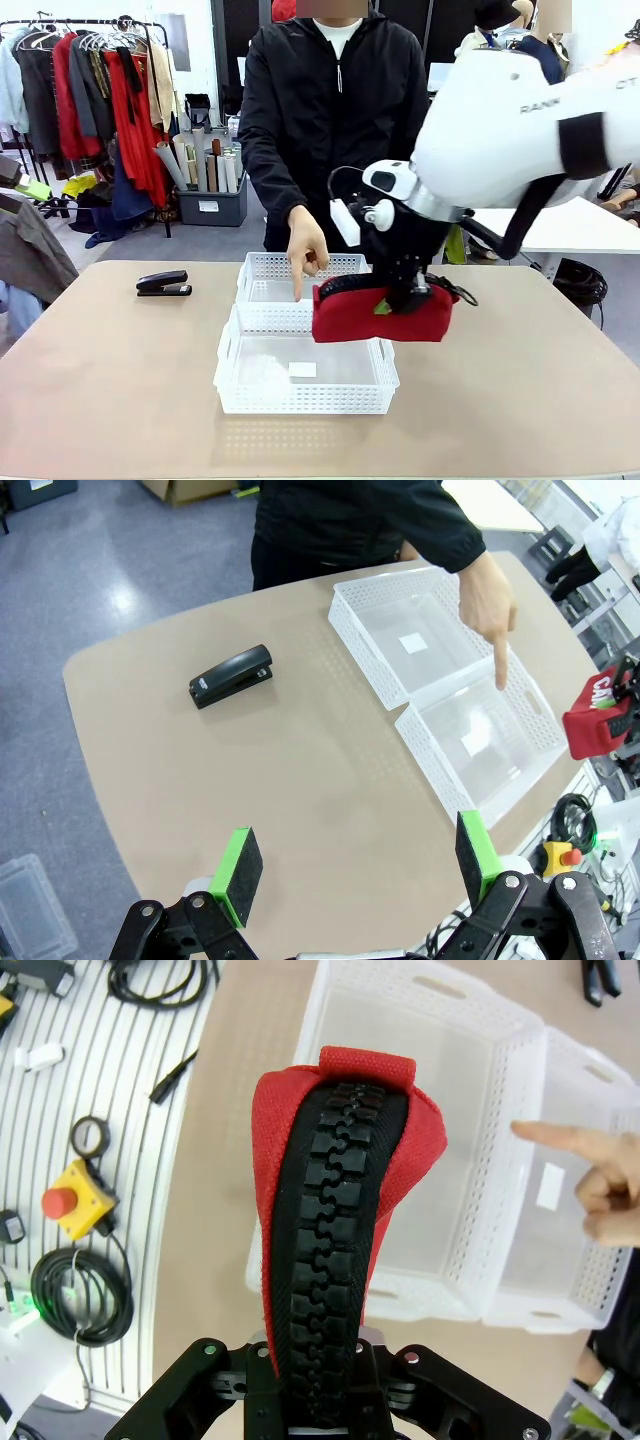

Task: Distribute items into two baskets.
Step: Place the picked Pencil pouch into the Organizing basket as instructed by the person.

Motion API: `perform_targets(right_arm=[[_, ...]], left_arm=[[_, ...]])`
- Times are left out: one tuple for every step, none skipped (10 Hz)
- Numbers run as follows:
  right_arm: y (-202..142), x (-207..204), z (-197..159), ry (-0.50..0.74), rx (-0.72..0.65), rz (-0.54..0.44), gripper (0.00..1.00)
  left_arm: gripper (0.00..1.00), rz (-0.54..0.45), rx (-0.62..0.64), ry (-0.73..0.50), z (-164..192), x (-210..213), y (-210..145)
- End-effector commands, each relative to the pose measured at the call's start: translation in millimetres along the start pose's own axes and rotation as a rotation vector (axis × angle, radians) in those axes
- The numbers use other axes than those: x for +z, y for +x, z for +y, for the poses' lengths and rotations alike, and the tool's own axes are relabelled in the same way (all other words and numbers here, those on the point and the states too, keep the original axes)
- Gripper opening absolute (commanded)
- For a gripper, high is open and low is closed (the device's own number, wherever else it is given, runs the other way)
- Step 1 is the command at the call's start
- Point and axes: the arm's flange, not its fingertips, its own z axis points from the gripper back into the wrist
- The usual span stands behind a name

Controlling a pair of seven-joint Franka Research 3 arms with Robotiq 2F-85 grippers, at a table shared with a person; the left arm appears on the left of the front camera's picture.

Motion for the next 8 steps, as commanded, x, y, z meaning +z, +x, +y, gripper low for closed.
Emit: perform_targets(right_arm=[[20.2,-6.4,-14.6,-0.03,-0.015,-0.066,0.0],[26.3,-13.4,-19.6,-0.033,-0.014,-0.076,0.0],[31.4,-19.3,-24.5,-0.034,-0.01,-0.084,0.0],[39.3,-25.1,-28.7,-0.035,0.003,-0.082,0.0],[46.6,-30.6,-32.1,-0.03,0.014,-0.065,0.0],[51.9,-35.4,-34.9,-0.034,0.017,-0.056,0.0],[55.5,-39.9,-37.1,-0.054,0.01,-0.043,0.0],[58.1,-44.4,-39.1,-0.074,0.006,-0.034,0.0]], left_arm=[[1.0,-0.002,-0.001,-0.005,-0.8,-0.2,-0.3],[1.0,-0.002,-0.001,-0.005,-0.8,-0.2,-0.3],[1.0,-0.002,-0.001,-0.005,-0.8,-0.2,-0.3],[1.0,-0.002,-0.001,-0.005,-0.8,-0.2,-0.3],[1.0,-0.002,-0.001,-0.005,-0.8,-0.2,-0.3],[1.0,-0.002,-0.001,-0.005,-0.8,-0.2,-0.3],[1.0,-0.002,-0.001,-0.005,-0.8,-0.2,-0.3],[1.0,-0.002,-0.001,-0.005,-0.8,-0.2,-0.3]])
